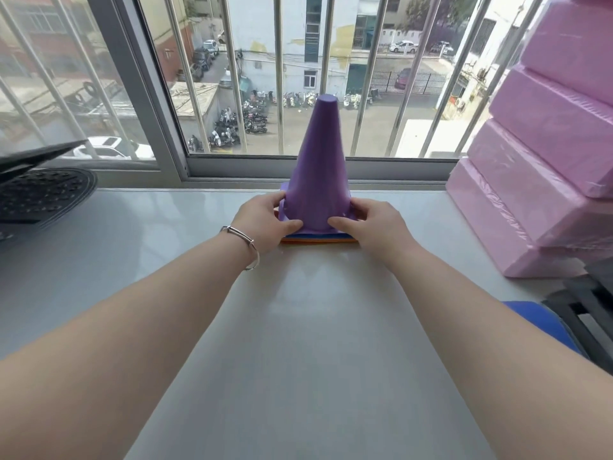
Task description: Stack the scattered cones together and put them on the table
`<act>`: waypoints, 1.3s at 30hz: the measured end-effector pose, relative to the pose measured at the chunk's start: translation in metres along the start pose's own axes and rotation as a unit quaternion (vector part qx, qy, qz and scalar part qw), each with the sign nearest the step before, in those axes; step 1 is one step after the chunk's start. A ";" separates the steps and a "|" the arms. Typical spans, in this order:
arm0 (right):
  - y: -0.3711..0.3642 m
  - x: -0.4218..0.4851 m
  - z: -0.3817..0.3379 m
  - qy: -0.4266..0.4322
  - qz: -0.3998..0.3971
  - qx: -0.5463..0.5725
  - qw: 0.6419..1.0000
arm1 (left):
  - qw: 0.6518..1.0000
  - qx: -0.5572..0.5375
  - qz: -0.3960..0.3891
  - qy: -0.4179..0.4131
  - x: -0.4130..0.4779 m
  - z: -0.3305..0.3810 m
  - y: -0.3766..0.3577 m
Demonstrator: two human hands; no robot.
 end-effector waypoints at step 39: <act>0.015 -0.034 -0.016 0.022 0.041 -0.089 0.995 | 0.983 0.141 0.105 0.050 -0.035 0.013 0.009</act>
Point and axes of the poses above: each hand's wrist, its own x-axis towards the middle knuckle, its own y-axis out of the back of the hand, z = x × y, the point moved 6 cm from there along x, towards the middle knuckle, and after that the axes turned 1 degree about x, right-handed, at the moved point
